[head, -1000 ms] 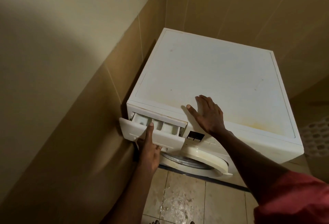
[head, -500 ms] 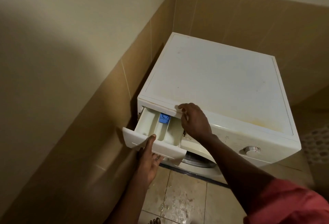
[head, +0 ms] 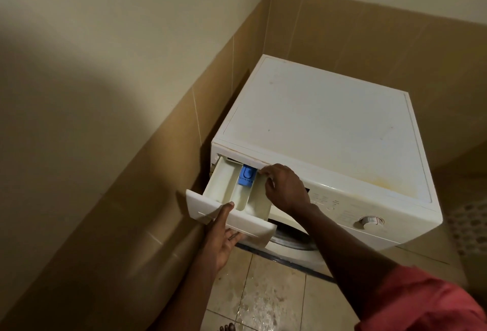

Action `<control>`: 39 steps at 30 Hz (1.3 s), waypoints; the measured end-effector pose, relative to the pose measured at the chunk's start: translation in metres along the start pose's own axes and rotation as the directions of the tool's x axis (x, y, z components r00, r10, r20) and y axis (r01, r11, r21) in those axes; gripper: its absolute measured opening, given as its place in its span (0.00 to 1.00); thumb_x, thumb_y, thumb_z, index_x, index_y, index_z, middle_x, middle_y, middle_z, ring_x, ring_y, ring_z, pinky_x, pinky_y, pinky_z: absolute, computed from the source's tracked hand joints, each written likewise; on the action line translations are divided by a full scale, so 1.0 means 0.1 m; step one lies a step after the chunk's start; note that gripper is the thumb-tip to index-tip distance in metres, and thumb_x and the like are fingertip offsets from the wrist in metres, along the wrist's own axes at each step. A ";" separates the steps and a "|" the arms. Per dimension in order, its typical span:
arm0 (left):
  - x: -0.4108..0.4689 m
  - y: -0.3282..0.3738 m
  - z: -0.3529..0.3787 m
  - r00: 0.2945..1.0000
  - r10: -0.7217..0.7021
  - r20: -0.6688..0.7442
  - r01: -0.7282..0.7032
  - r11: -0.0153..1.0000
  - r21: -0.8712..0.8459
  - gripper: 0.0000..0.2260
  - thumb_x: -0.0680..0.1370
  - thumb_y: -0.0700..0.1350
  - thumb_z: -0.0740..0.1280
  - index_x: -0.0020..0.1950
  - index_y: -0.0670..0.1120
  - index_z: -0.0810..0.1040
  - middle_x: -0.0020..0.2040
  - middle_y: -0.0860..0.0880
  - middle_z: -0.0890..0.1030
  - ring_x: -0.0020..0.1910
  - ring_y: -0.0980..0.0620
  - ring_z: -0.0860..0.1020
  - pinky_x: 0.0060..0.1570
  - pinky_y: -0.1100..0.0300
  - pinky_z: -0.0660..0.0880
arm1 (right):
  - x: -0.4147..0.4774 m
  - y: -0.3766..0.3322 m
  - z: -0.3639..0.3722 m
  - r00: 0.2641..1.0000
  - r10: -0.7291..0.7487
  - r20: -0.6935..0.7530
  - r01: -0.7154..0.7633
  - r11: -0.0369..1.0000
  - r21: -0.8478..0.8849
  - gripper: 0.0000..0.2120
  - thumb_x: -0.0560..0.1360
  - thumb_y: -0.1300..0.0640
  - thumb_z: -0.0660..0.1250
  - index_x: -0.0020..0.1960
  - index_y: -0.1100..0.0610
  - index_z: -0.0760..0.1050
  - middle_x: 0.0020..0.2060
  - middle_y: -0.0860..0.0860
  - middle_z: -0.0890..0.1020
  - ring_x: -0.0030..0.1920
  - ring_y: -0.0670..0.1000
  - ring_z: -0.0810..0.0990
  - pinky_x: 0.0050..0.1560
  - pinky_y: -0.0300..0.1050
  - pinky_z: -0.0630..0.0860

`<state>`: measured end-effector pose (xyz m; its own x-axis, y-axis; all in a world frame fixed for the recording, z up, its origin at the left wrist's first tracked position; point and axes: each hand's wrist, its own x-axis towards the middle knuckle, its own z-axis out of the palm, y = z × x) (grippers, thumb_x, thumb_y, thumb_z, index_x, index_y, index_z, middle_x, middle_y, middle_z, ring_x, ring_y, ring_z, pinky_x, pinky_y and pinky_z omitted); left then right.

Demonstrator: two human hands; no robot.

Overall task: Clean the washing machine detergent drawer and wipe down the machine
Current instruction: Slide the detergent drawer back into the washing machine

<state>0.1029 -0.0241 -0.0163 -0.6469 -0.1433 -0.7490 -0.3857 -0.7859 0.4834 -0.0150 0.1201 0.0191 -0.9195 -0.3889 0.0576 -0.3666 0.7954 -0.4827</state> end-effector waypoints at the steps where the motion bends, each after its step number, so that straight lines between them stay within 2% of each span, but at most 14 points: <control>1: 0.01 -0.01 -0.01 1.000 0.006 0.001 -0.006 1.000 0.006 0.28 0.77 0.43 0.70 0.73 0.44 0.63 0.54 0.39 0.79 0.52 0.42 0.79 0.57 0.44 0.75 | -0.01 0.02 -0.02 1.000 0.001 -0.018 -0.001 1.000 0.011 0.15 0.74 0.63 0.60 0.57 0.55 0.79 0.54 0.51 0.81 0.56 0.54 0.76 0.53 0.49 0.76; 3: 0.01 -0.03 -0.02 0.999 0.029 0.015 -0.029 0.999 0.020 0.27 0.77 0.43 0.70 0.74 0.46 0.63 0.55 0.40 0.79 0.53 0.42 0.79 0.62 0.41 0.73 | -0.04 0.08 -0.07 0.999 0.002 -0.054 -0.001 1.000 0.013 0.16 0.74 0.63 0.61 0.59 0.55 0.77 0.57 0.51 0.79 0.58 0.53 0.75 0.55 0.45 0.74; 5: 0.01 -0.06 -0.05 0.998 0.052 0.030 -0.053 0.998 0.039 0.28 0.77 0.45 0.69 0.75 0.47 0.63 0.60 0.39 0.78 0.58 0.40 0.78 0.66 0.38 0.71 | -0.06 0.15 -0.13 0.996 -0.017 -0.092 0.015 1.000 -0.025 0.16 0.74 0.58 0.61 0.61 0.56 0.76 0.60 0.53 0.78 0.60 0.55 0.74 0.57 0.47 0.73; 9: 0.05 -0.01 -0.09 0.998 0.069 0.016 -0.069 0.997 0.040 0.30 0.76 0.47 0.70 0.76 0.48 0.62 0.66 0.38 0.75 0.62 0.37 0.76 0.65 0.36 0.71 | -0.11 0.24 -0.18 0.996 0.036 -0.088 -0.042 0.997 -0.069 0.27 0.77 0.43 0.52 0.69 0.57 0.70 0.66 0.55 0.75 0.65 0.56 0.72 0.64 0.53 0.71; 11: 0.09 0.02 -0.08 0.997 0.072 0.023 -0.073 0.996 0.045 0.30 0.76 0.47 0.71 0.75 0.48 0.62 0.65 0.37 0.76 0.62 0.36 0.76 0.64 0.36 0.72 | -0.16 0.26 -0.18 0.994 0.101 -0.049 -0.103 0.994 -0.039 0.29 0.79 0.39 0.50 0.72 0.57 0.65 0.68 0.53 0.73 0.67 0.54 0.71 0.66 0.53 0.68; 14: 0.14 0.05 0.02 0.997 0.069 0.045 -0.071 0.996 0.046 0.29 0.76 0.46 0.71 0.75 0.47 0.63 0.63 0.38 0.77 0.62 0.37 0.77 0.64 0.37 0.73 | -0.22 0.32 -0.16 0.990 0.136 -0.028 -0.134 0.990 0.049 0.25 0.81 0.41 0.51 0.69 0.57 0.66 0.62 0.52 0.75 0.61 0.55 0.73 0.63 0.50 0.68; 16: 0.18 0.07 0.12 0.996 0.064 0.054 -0.066 0.997 0.038 0.28 0.76 0.46 0.71 0.74 0.47 0.64 0.63 0.38 0.77 0.62 0.37 0.77 0.65 0.37 0.72 | -0.22 0.35 -0.18 0.993 0.114 -0.027 -0.111 0.989 0.095 0.22 0.81 0.41 0.47 0.61 0.55 0.69 0.53 0.51 0.76 0.54 0.54 0.75 0.58 0.51 0.70; 19: 0.29 0.14 0.22 0.997 0.058 0.057 -0.060 0.998 0.027 0.29 0.76 0.46 0.71 0.74 0.46 0.64 0.65 0.38 0.76 0.64 0.37 0.76 0.66 0.36 0.70 | -0.21 0.37 -0.26 0.996 0.086 -0.023 -0.083 0.988 0.131 0.15 0.83 0.46 0.46 0.47 0.52 0.66 0.38 0.46 0.71 0.40 0.50 0.73 0.46 0.49 0.69; 21: 0.36 0.18 0.29 0.996 0.058 0.061 -0.060 0.998 0.030 0.28 0.76 0.47 0.72 0.73 0.45 0.64 0.64 0.37 0.76 0.63 0.37 0.76 0.66 0.36 0.71 | -0.21 0.36 -0.30 0.996 0.084 -0.024 -0.080 0.986 0.146 0.14 0.84 0.47 0.46 0.44 0.50 0.63 0.35 0.45 0.69 0.38 0.48 0.70 0.45 0.49 0.70; 24: 0.44 0.22 0.45 0.995 0.070 0.068 -0.074 0.996 0.052 0.26 0.76 0.48 0.71 0.70 0.45 0.65 0.62 0.38 0.76 0.60 0.38 0.76 0.66 0.37 0.71 | -0.22 0.38 -0.30 0.997 0.070 -0.039 -0.064 0.988 0.139 0.14 0.84 0.47 0.45 0.44 0.50 0.62 0.35 0.45 0.68 0.37 0.47 0.69 0.44 0.50 0.71; 28: 0.58 0.27 0.59 0.994 0.086 0.065 -0.090 0.993 0.074 0.30 0.75 0.50 0.73 0.72 0.46 0.65 0.63 0.38 0.76 0.62 0.38 0.76 0.61 0.39 0.74 | -0.30 0.46 -0.34 0.993 0.097 -0.072 -0.083 0.982 0.171 0.16 0.84 0.46 0.46 0.46 0.53 0.65 0.37 0.48 0.71 0.38 0.49 0.72 0.44 0.54 0.74; 33: 0.70 0.31 0.71 0.995 0.075 0.070 -0.083 0.991 0.107 0.30 0.75 0.52 0.72 0.72 0.45 0.66 0.66 0.38 0.76 0.65 0.37 0.75 0.63 0.39 0.73 | -0.47 0.69 -0.41 0.977 0.191 -0.099 -0.173 0.970 0.171 0.19 0.84 0.44 0.45 0.58 0.53 0.70 0.48 0.49 0.78 0.50 0.52 0.77 0.54 0.53 0.73; 34: 0.72 0.32 0.74 0.995 0.071 0.073 -0.079 0.990 0.113 0.29 0.75 0.52 0.72 0.71 0.45 0.66 0.66 0.38 0.76 0.65 0.37 0.75 0.64 0.38 0.73 | -0.49 0.71 -0.43 0.973 0.207 -0.097 -0.188 0.967 0.174 0.20 0.83 0.43 0.45 0.60 0.52 0.71 0.47 0.49 0.79 0.50 0.52 0.77 0.55 0.52 0.73; 39: 0.83 0.39 0.85 0.993 0.069 0.092 -0.082 0.987 0.141 0.28 0.75 0.55 0.71 0.70 0.45 0.68 0.68 0.37 0.74 0.66 0.36 0.74 0.66 0.39 0.72 | -0.55 0.73 -0.57 0.963 0.245 -0.113 -0.218 0.954 0.208 0.17 0.84 0.47 0.48 0.61 0.52 0.72 0.37 0.43 0.72 0.41 0.48 0.73 0.48 0.46 0.71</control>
<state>-0.0217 -0.0157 -0.0211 -0.7297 -0.1418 -0.6690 -0.4204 -0.6785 0.6024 0.0008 0.2262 0.0300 -0.9913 -0.1268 0.0359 -0.1193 0.7468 -0.6543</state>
